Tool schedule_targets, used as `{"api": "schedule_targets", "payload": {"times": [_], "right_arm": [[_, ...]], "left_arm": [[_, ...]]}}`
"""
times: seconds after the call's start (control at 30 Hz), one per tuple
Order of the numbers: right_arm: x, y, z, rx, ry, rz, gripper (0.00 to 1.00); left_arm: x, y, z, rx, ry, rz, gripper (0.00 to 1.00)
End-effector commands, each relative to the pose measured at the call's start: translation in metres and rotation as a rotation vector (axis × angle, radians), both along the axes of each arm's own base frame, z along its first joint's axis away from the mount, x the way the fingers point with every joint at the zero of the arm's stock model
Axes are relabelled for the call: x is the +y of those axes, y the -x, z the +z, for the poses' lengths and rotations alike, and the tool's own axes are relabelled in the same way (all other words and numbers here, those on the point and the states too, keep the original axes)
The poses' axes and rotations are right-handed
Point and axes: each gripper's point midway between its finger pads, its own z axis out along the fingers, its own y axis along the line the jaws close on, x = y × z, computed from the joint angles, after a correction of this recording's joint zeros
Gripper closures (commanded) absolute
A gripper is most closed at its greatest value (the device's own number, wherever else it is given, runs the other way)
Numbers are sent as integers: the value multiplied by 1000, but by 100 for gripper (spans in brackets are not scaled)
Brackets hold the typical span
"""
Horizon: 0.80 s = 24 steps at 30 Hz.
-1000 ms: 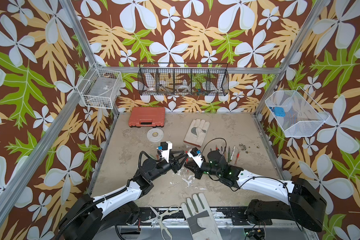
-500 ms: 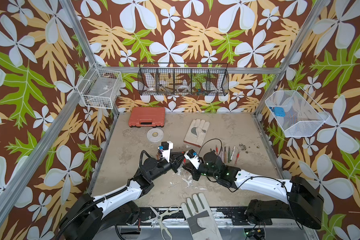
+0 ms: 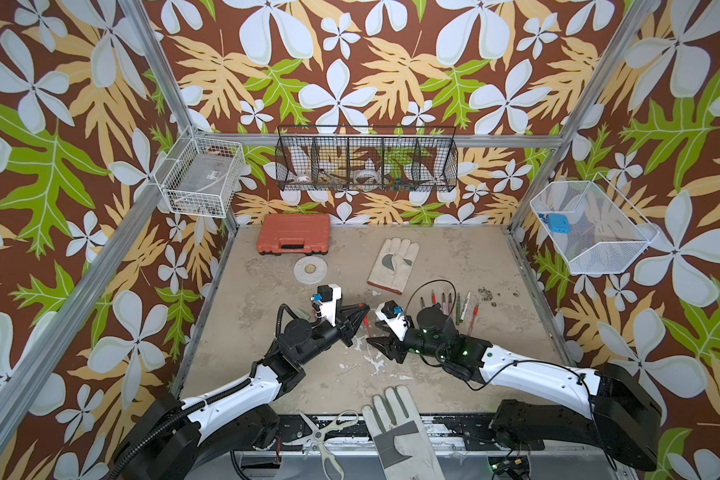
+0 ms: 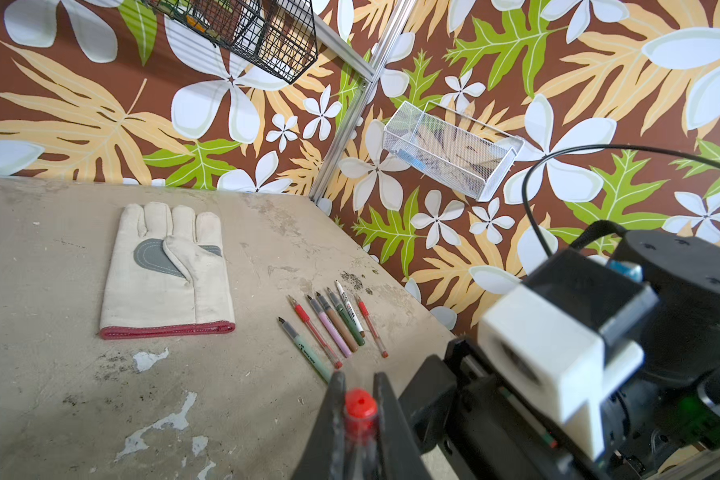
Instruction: Open the pen caps
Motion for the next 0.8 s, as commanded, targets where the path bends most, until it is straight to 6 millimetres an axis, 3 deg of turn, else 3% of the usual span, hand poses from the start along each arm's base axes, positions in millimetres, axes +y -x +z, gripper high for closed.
{"api": "schedule_targets", "payload": {"times": [0.0,0.2,0.3,0.5,0.67,0.77], "right_arm": [[-3,7,28,7,-150,61,47],[-15,13,44,25,-262,121,57],[-18,16,49,58,-312,166,58],[-12,25,46,103,-326,249,59],[-6,31,43,145,-336,307,69],[-4,32,42,155,-339,317,70]], "left_arm": [[-6,11,17,-50,67,-72,100],[-22,28,21,-73,104,-224,100],[-27,35,22,-81,123,-281,100],[-29,39,22,-85,135,-310,100],[-29,40,24,-95,139,-312,100],[-28,41,24,-96,145,-311,100]]}}
